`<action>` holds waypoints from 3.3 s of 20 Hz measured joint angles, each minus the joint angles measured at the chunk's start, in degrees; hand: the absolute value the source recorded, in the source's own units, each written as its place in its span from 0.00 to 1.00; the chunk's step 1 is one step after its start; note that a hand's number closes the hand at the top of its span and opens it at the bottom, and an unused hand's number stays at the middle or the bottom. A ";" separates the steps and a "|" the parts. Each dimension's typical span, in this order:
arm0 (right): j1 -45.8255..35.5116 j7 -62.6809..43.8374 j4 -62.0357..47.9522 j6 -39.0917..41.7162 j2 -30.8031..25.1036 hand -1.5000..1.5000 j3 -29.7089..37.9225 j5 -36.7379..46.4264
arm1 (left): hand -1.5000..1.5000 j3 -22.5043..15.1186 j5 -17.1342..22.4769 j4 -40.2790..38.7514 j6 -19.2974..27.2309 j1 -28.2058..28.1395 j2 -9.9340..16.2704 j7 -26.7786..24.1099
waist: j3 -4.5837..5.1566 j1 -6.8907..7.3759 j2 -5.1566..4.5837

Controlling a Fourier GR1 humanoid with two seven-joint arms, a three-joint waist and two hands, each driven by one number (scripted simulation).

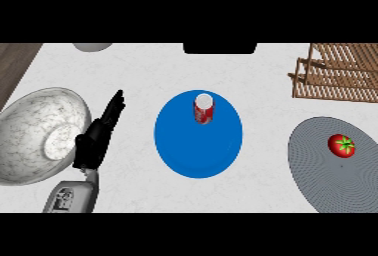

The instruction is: Pick the bell pepper from the placemat and place it in the tiered shelf

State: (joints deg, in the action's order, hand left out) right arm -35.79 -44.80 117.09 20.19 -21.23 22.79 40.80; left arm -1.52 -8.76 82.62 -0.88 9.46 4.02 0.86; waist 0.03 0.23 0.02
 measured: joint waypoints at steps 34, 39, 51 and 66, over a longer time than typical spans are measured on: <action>-15.83 34.53 -57.14 -35.40 -15.48 1.00 -0.26 7.51 | 0.50 -0.13 -0.92 -1.06 -0.23 1.64 -1.11 0.06 | -0.10 0.83 -0.33; -18.93 41.86 -64.30 -39.03 -14.72 1.00 4.81 0.07 | 0.50 -0.72 -1.60 -0.79 0.55 1.25 -1.82 -0.01 | -0.10 1.02 -0.40; -22.82 49.68 -84.00 -46.09 -21.52 0.00 6.82 -0.76 | 0.50 0.05 -0.79 0.49 -0.50 1.71 -1.00 1.07 | -0.03 1.10 -0.55; -24.23 49.32 -90.81 -47.53 -24.90 0.00 11.12 -6.42 | 0.50 0.64 -0.49 0.57 -1.23 0.42 -0.34 0.11 | -0.07 0.70 -0.28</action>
State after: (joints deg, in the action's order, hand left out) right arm -60.02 4.53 26.28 -27.34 -46.13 33.91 34.38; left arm -0.88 -9.25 83.19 -2.10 9.88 3.68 0.97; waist -0.04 0.93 -0.26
